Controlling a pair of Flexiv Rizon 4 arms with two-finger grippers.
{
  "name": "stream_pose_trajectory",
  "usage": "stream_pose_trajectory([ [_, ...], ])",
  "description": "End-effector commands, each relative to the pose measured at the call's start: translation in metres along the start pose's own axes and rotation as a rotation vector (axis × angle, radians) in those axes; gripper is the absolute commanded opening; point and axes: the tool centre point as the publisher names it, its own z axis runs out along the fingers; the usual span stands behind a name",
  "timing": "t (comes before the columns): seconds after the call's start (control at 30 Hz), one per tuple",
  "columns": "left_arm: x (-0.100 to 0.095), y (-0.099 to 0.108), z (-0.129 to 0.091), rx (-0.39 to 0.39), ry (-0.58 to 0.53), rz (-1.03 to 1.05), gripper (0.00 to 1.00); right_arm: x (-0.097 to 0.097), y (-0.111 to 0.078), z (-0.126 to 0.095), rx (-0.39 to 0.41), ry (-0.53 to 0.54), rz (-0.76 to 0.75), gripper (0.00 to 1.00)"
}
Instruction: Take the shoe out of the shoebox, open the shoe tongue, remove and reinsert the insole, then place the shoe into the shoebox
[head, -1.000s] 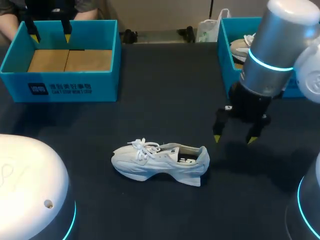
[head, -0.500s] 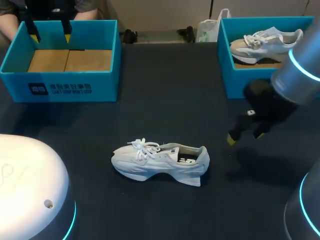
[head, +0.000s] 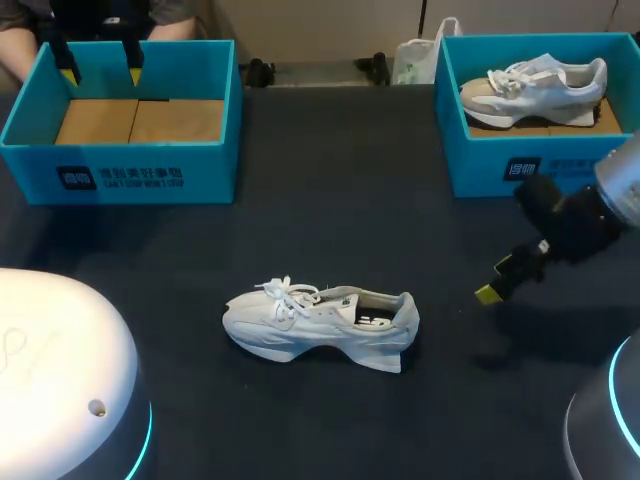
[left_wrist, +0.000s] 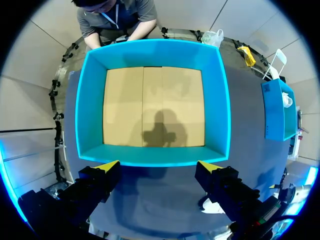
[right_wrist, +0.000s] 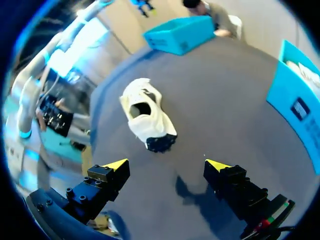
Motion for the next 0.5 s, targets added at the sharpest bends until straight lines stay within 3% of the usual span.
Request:
stream_pose_trajectory([
  [0.03,0.0,0.0,0.0,0.0,0.0,0.0,1.0,0.0,-0.007,0.0,-0.155,0.033,-0.154,1.0],
  [0.13,0.0,0.0,0.0,0.0,0.0,0.0,1.0,-0.002,-0.009,-0.001,-0.159,0.017,-0.189,1.0],
  [0.27,0.0,0.0,0.0,0.0,0.0,0.0,1.0,-0.012,-0.026,0.002,-0.236,-0.02,-0.245,1.0],
  [0.5,0.0,0.0,0.0,0.0,0.0,0.0,1.0,-0.024,-0.036,0.017,-0.264,-0.04,-0.342,1.0],
])
